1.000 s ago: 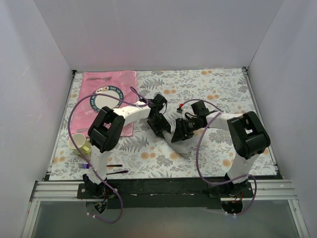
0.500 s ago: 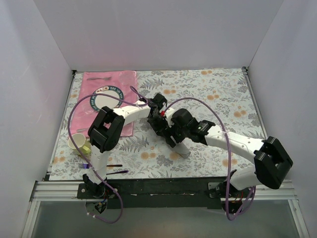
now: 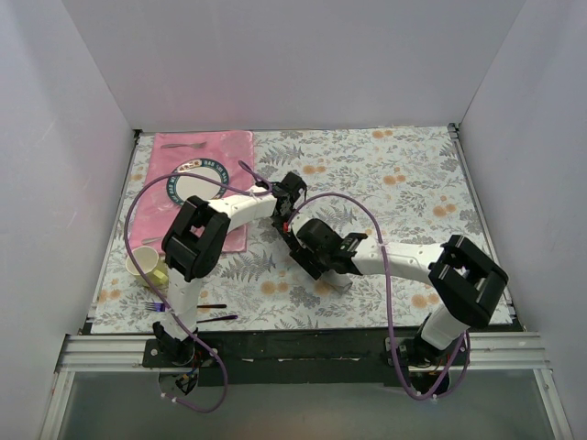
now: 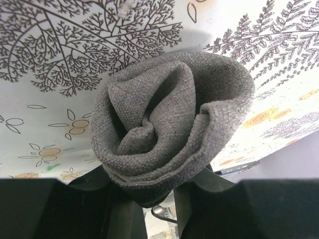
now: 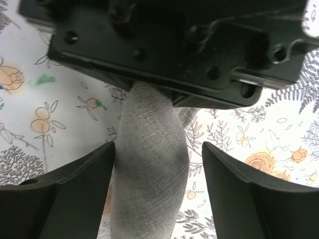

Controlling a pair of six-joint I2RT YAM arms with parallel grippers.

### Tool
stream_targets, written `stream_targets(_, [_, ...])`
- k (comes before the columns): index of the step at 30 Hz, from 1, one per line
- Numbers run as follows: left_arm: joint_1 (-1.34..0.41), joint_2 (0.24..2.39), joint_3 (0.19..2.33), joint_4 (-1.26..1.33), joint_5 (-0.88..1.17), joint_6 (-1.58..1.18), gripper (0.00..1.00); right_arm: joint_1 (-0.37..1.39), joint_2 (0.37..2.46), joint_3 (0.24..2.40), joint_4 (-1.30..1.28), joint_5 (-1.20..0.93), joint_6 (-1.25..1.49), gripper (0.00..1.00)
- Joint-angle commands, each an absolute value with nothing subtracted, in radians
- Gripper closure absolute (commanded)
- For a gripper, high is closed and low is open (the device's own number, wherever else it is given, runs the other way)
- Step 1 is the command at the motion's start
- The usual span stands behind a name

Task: Fold the napkin, place the utensils inside, and roll it up
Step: Roll the napkin with the utensil

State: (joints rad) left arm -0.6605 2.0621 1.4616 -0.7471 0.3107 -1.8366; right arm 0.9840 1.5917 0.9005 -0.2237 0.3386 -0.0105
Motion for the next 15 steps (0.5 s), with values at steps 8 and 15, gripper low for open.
stream_targets(8, [-0.635,1.970,1.428,-0.727,0.339,-1.832,0.56,0.986,1.612,0.868,-0.141,0.365,0.044,0.60])
stream_targets(15, [-0.591,1.904,1.428,-0.726,0.278,-1.776,0.29,0.928,1.562,0.847,-0.133,0.224,0.103,0.66])
